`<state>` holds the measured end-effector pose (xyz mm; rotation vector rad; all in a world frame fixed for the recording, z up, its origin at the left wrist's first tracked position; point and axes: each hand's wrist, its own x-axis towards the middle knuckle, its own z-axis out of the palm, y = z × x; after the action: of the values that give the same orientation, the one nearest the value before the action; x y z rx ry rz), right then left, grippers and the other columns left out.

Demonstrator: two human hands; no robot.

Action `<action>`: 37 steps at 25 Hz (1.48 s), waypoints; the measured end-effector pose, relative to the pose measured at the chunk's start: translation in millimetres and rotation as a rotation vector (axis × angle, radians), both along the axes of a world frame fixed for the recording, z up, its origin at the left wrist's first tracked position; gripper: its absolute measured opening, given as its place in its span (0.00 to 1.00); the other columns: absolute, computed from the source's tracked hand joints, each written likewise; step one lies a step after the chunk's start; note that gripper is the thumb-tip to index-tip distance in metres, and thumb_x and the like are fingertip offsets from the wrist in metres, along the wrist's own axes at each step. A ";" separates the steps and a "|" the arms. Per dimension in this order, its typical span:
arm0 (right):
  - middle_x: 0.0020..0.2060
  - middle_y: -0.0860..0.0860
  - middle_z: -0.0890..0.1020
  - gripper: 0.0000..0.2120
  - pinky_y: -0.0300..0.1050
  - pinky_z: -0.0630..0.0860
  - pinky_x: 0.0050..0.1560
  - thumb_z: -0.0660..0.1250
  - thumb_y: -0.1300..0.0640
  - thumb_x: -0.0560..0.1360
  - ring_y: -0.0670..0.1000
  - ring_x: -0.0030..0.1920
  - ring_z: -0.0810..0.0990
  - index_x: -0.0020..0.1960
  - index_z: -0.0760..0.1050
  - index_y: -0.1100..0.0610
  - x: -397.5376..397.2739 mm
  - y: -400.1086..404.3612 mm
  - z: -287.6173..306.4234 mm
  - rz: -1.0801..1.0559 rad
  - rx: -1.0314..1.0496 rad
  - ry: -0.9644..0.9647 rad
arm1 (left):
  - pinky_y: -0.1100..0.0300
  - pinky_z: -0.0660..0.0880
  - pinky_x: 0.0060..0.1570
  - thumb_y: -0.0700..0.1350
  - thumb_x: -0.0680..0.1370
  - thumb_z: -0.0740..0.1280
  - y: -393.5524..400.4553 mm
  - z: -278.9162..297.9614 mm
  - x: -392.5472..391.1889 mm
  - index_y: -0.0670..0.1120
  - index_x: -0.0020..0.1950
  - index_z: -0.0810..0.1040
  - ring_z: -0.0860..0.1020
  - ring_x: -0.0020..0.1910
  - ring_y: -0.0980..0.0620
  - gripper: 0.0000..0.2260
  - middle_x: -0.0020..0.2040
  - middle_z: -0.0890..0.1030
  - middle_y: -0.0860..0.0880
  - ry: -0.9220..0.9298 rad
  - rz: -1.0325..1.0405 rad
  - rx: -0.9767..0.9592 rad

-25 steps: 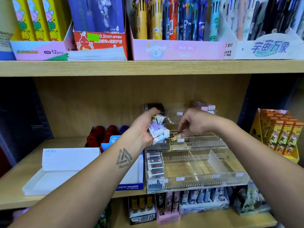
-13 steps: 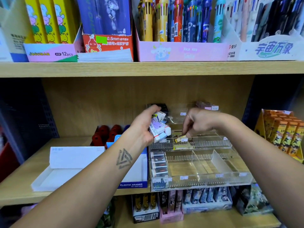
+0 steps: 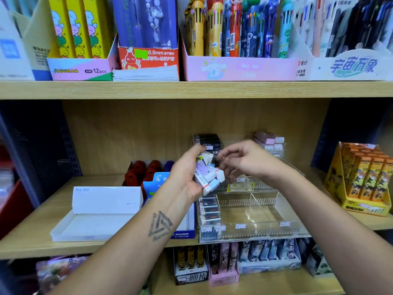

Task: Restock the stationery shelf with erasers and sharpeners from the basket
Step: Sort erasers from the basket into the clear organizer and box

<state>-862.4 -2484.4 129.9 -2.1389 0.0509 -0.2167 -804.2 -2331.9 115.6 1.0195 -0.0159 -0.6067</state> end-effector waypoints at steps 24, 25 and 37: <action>0.40 0.56 0.85 0.07 0.40 0.80 0.44 0.73 0.71 0.71 0.51 0.40 0.84 0.47 0.80 0.63 -25.3 -13.8 -8.5 -0.078 0.397 -0.335 | 0.61 0.77 0.27 0.36 0.76 0.66 -2.4 5.5 15.3 0.40 0.41 0.72 0.74 0.29 0.47 0.05 0.38 0.78 0.39 0.024 -0.059 0.074; 0.39 0.54 0.85 0.08 0.38 0.78 0.43 0.73 0.71 0.71 0.48 0.39 0.83 0.47 0.79 0.63 -25.4 -16.4 -8.3 -0.080 0.340 -0.351 | 0.61 0.78 0.27 0.36 0.76 0.66 -3.1 6.1 16.3 0.40 0.43 0.73 0.74 0.29 0.47 0.04 0.37 0.78 0.39 0.024 -0.077 0.076; 0.50 0.59 0.85 0.15 0.49 0.80 0.55 0.70 0.75 0.72 0.57 0.52 0.85 0.55 0.80 0.62 0.7 12.5 -14.7 -0.058 0.621 -0.422 | 0.61 0.77 0.27 0.36 0.73 0.67 27.4 -0.2 11.9 0.38 0.50 0.75 0.75 0.31 0.46 0.07 0.47 0.78 0.36 0.069 -0.089 -0.056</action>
<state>-861.7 -2472.0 115.2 -1.4438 -0.0598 -0.5993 -792.3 -2304.5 115.4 0.9466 -0.0181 -0.7185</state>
